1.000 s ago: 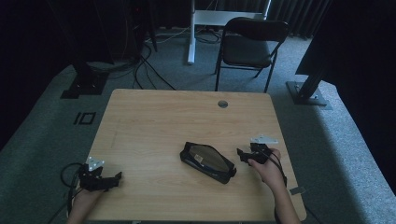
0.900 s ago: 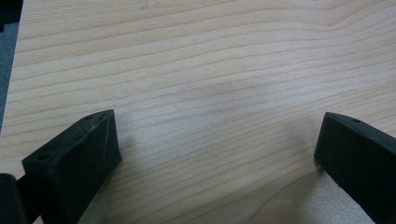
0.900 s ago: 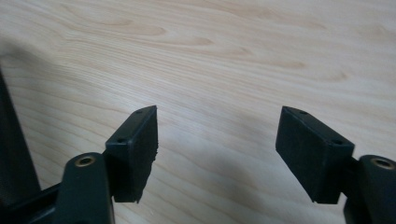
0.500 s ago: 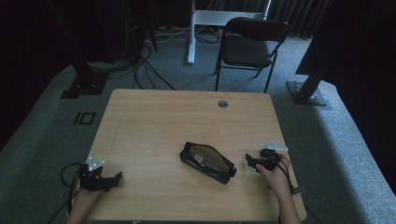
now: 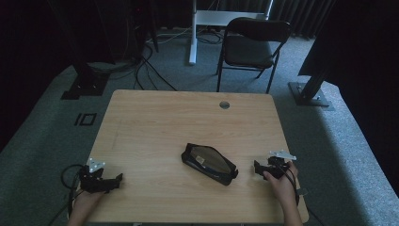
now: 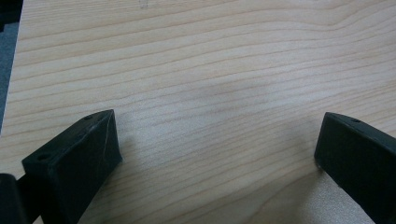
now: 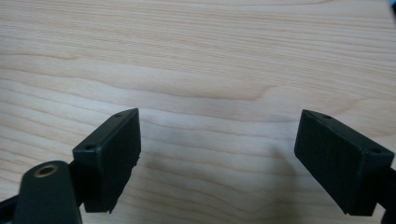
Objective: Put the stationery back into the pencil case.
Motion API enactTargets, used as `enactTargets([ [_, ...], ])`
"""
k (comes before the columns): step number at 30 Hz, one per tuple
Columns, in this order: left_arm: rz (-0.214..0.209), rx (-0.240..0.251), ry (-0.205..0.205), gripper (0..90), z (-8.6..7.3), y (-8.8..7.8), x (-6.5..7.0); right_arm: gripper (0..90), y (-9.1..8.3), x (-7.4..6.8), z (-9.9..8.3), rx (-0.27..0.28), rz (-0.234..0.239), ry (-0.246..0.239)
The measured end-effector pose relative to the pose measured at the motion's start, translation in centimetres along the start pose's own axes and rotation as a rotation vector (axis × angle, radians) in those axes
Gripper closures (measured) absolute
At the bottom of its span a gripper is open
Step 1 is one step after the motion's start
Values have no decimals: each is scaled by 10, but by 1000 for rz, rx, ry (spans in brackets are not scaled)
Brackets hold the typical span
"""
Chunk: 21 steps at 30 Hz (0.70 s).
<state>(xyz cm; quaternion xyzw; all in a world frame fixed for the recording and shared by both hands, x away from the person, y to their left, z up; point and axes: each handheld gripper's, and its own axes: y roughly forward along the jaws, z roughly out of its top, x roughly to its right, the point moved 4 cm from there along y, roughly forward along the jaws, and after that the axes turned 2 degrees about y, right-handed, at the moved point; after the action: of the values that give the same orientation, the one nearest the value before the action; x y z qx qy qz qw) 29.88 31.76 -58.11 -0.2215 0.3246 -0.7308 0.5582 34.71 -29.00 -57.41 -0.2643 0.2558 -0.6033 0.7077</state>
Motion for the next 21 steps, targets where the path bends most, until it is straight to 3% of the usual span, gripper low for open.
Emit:
enactTargets([
  [6, 0, 0, 0, 2, 0, 0, 0, 139, -7, 4, -4, 24, -16, 44],
  [15, 0, 0, 0, 2, 0, 0, 0, 121, -18, -1, -20, 2, -11, 27],
  [18, 0, 0, 0, 2, 0, 0, 0, 118, -18, 1, -27, -5, -35, 13],
  [21, 0, 0, 0, 2, 0, 0, 0, 108, -20, 4, -31, 6, -45, 49],
])
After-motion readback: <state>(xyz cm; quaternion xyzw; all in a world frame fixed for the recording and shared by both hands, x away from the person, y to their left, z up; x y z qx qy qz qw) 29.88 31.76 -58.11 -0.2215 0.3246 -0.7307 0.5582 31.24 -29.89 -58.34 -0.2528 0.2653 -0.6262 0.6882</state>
